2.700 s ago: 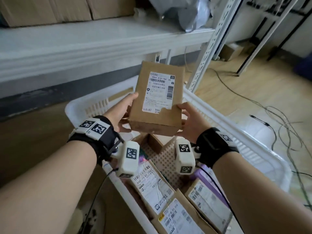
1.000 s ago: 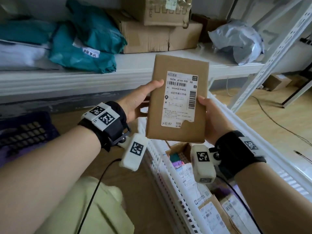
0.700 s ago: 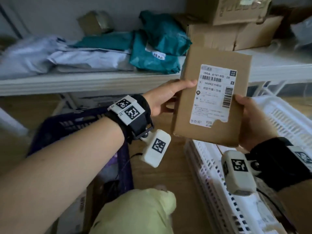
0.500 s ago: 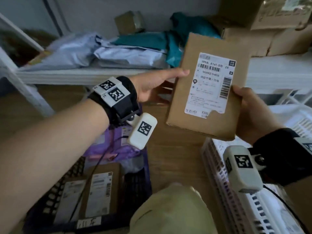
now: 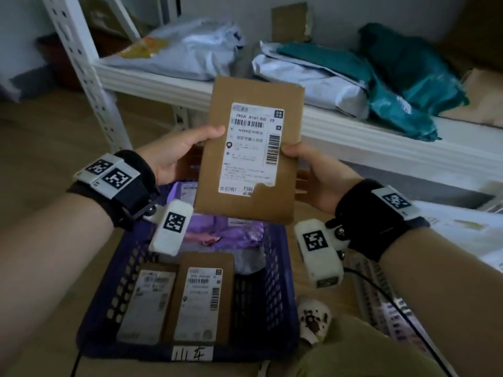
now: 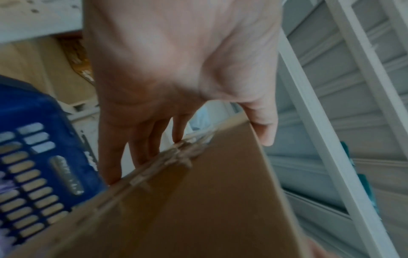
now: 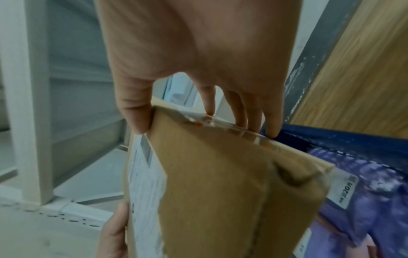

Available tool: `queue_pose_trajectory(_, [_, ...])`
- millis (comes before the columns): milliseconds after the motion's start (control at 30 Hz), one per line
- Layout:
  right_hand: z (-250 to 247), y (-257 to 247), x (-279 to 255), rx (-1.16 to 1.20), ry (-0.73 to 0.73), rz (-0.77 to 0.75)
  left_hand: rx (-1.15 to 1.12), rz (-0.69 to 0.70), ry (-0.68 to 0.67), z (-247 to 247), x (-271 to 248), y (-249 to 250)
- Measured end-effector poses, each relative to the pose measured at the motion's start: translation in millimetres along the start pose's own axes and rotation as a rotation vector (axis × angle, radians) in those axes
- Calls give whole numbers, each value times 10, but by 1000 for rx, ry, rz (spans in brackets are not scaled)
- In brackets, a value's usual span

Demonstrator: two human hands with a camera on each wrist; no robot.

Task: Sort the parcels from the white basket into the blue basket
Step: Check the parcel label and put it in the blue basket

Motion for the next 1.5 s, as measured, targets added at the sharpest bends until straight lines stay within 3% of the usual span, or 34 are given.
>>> queue_pose_trajectory(200, [176, 240, 504, -21, 82, 122, -83, -121, 131, -390, 85, -552])
queue_pose_trajectory(433, [25, 769, 1020, -43, 148, 224, -86, -432, 30, -414, 331, -1336])
queue_pose_trajectory(567, [-56, 864, 1260, -244, 128, 255, -169, -428, 107, -475, 572, -1498])
queue_pose_trajectory(733, [-189, 961, 1537, -395, 123, 292, -176, -274, 223, -482, 927, -1484])
queue_pose_trajectory(833, [-328, 981, 1739, -497, 162, 250, -172, -255, 264, -542, 1091, -1608])
queue_pose_trajectory(933, [-376, 1047, 1849, -582, 157, 244, -179, -306, 179, -515, 1222, -1865])
queue_pose_trajectory(1033, [-297, 1304, 1980, -627, 34, 335, -170, -380, 92, -393, 1294, -2085])
queue_pose_trajectory(1167, [-258, 1408, 2057, -669, -33, 397, -164, -285, 131, -430, 1437, -2064])
queue_pose_trajectory(1333, [-260, 1369, 2060, -750, -77, 433, -95, -357, 139, -541, 1445, -2199])
queue_pose_trajectory(1400, [-249, 1350, 2041, -802, -95, 435, -43, -395, 220, -708, 1382, -2251])
queue_pose_trajectory(1500, [-201, 1347, 2012, -845, -118, 446, 138, -478, 453, -1091, 1114, -2224])
Point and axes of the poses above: each hand's wrist, its own x-axis towards the middle knuckle, its own z-axis out of the palm, y = z × x, the point moved 9 cm from there along x, towards the middle knuckle, and after that the axes turned 14 degrees about -y, right-handed, at the moved point
